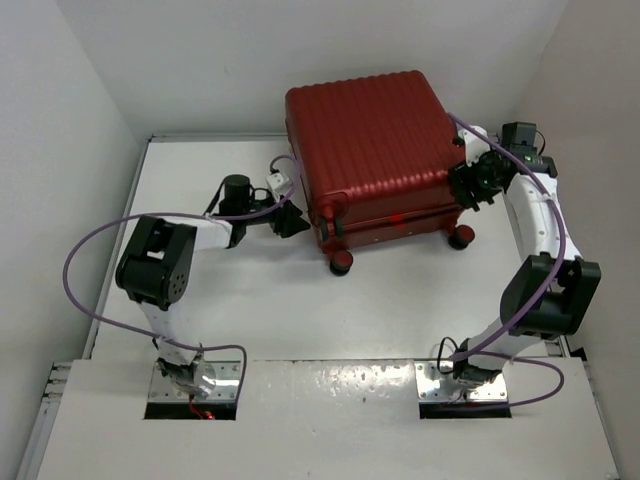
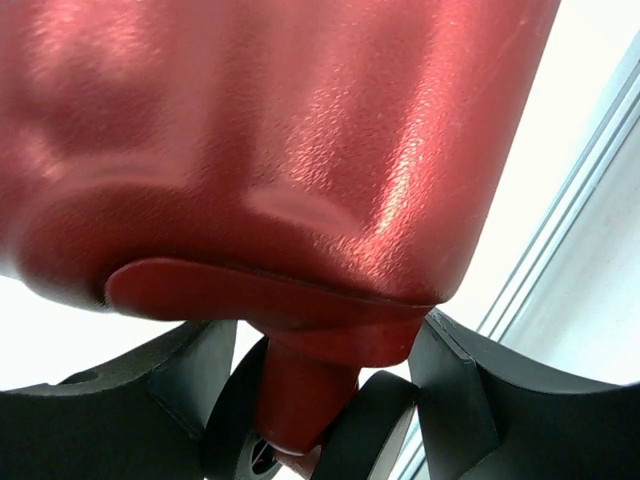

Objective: Pack the luggage

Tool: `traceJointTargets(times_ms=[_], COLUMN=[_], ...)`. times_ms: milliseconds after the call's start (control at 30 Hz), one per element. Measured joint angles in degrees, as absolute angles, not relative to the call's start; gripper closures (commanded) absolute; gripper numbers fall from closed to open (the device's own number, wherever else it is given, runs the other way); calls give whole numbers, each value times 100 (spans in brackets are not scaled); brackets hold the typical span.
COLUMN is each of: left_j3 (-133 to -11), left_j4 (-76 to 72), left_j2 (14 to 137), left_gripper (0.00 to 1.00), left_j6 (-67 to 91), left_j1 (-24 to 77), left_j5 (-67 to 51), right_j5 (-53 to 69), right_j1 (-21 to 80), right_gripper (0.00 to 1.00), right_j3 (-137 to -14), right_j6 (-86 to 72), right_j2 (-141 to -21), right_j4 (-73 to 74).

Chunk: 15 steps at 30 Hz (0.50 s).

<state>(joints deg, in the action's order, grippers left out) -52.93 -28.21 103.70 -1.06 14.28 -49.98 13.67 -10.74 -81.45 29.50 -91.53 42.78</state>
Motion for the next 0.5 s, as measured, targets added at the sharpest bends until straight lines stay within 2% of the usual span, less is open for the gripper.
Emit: traceJointTargets(times_ms=[100, 233, 500], left_j3=[-5356, -5483, -5664], left_j4=[-2978, -3280, -3688], left_j2=[10584, 10766, 11059], left_gripper=[43, 52, 81], left_j6=[43, 279, 816], left_j1=[1498, 1525, 1500], left_j5=[-5078, -5164, -5343], right_j5=[1337, 1313, 1197], right_j1=[-1105, -1149, -1166], right_gripper=[98, 98, 98], right_j3=[-8169, -8195, -8197], right_j6=[2860, 2799, 2797], right_j2=[-9277, -9432, -9496], right_j4=[4248, 4224, 4167])
